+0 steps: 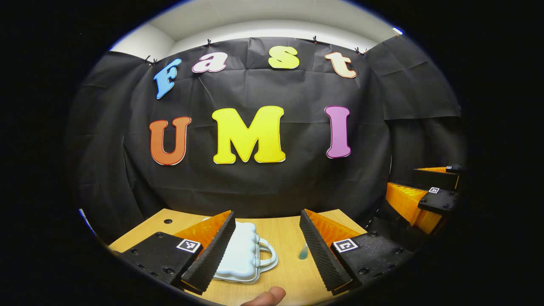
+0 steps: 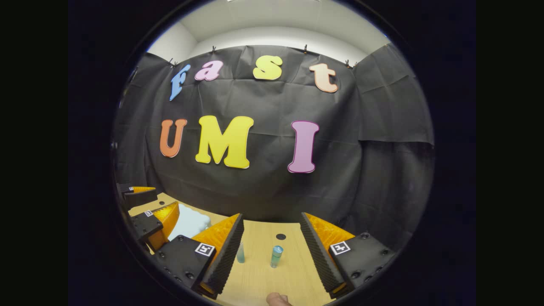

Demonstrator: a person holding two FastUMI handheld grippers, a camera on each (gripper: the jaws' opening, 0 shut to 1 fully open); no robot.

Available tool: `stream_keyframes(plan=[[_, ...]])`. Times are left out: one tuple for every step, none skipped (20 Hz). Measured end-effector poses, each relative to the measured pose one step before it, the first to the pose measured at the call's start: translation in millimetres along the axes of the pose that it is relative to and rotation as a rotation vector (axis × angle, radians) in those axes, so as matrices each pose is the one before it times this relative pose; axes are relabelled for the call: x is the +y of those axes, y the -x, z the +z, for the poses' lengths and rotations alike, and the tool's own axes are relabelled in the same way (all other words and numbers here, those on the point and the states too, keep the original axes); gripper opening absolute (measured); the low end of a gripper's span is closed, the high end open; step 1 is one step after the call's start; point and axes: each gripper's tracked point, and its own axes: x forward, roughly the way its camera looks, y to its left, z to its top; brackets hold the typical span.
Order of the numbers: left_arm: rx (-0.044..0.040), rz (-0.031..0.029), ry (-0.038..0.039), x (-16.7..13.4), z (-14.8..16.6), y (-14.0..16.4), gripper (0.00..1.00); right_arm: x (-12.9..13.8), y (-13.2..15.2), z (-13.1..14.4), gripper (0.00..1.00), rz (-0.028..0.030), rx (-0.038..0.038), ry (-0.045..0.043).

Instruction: First open the suitcase, pack the skin care products into it, and then close the suitcase.

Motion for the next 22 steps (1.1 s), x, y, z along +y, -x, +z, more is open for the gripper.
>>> stream_keyframes(plan=[[0.00238, 0.00755, -0.01651, 0.90, -4.22, -1.82, 0.97, -3.06, -1.55, -2.97, 0.80, -0.00357, 0.00444, 0.00205], [-0.00019, 0.00473, -0.02191, 1.02, -5.60, -2.11, 0.97, -5.21, -1.49, -1.85, 0.80, -0.00567, 0.00220, 0.00793], [0.00489, 0.00789, -0.02848, 1.04, -7.38, -2.81, 0.97, -8.41, -2.45, -0.04, 0.80, -0.01842, -0.00245, 0.01040], [0.00672, 0.00949, -0.03485, 1.74, -9.74, -2.94, 0.97, -9.98, -1.93, -0.26, 0.80, -0.01437, -0.00551, 0.00924], [0.00762, 0.00845, -0.04119, 0.87, -11.88, -3.71, 0.97, -10.34, -1.70, -1.58, 0.80, -0.01727, -0.00352, 0.00983], [0.01155, 0.00986, -0.05397, 0.20, -12.68, -5.17, 0.97, -11.16, -2.86, -1.97, 0.79, -0.01675, -0.00005, 0.00885], [0.00644, 0.01487, -0.06962, 1.24, -13.22, -4.59, 0.97, -10.81, -2.85, -2.46, 0.80, -0.01482, 0.00368, 0.00530], [0.00449, 0.00215, -0.07560, -1.92, -12.94, -5.22, 0.99, -10.04, -2.38, -5.03, 0.79, -0.01502, 0.00727, 0.00272], [0.01265, -0.00159, -0.07500, -5.02, -13.94, -4.70, 0.98, -10.72, -2.63, -5.37, 0.80, -0.01556, 0.00964, -0.00012], [0.01247, -0.00138, -0.07007, -5.81, -12.55, -5.26, 0.97, -9.20, -2.93, -7.90, 0.80, -0.00941, 0.01278, -0.00100], [0.00434, -0.00342, -0.05950, -8.66, -10.56, -5.50, 0.98, -6.72, -2.38, -6.81, 0.80, -0.00531, 0.01344, -0.00104], [0.00917, -0.00844, -0.06259, -9.28, -11.85, -6.19, 0.98, -6.44, -2.22, -8.33, 0.80, -0.00468, 0.01304, 0.00124], [0.01004, -0.00379, -0.06379, -10.03, -10.83, -4.03, 0.97, -4.16, -3.83, -8.51, 0.80, -0.00086, 0.01386, 0.00244], [0.01223, -0.00649, -0.06885, -10.92, -6.41, -2.44, 0.98, -3.70, -3.71, -8.14, 0.80, 0.00202, 0.01517, 0.00140], [0.00843, -0.00260, -0.06641, -9.36, -6.77, -2.48, 0.98, -2.96, -3.53, -8.59, 0.80, 0.00492, 0.01507, -0.00324], [0.00694, -0.00845, -0.05716, -10.29, -4.90, -5.71, 0.97, -1.93, -4.01, -6.56, 0.80, 0.00864, 0.01315, -0.00793], [0.01098, 0.00011, -0.04986, -6.96, -4.20, -7.36, 0.97, -1.83, -4.76, -6.94, 0.80, 0.00848, 0.01376, -0.00876], [0.01157, 0.00418, -0.05121, -3.07, -2.83, -7.28, 0.97, -1.51, -5.18, -7.47, 0.80, 0.01009, 0.01383, -0.00775], [0.01130, -0.00087, -0.04671, -5.82, -2.22, -7.18, 0.97, -2.23, -4.92, -7.64, 0.80, 0.01041, 0.01413, -0.00981], [0.01129, 0.00313, -0.04859, -3.42, -0.15, -5.83, 0.97, -2.11, -5.95, -8.04, 0.80, 0.01031, 0.01797, -0.01028], [0.02033, -0.00219, -0.04518, -4.38, -2.60, -6.00, 0.97, -2.97, -6.39, -8.92, 0.80, 0.00931, 0.01776, -0.01166], [0.01651, -0.00944, -0.04323, -9.07, -3.03, -6.84, 0.96, -3.83, -5.61, -8.54, 0.80, 0.00768, 0.01664, -0.01113]])
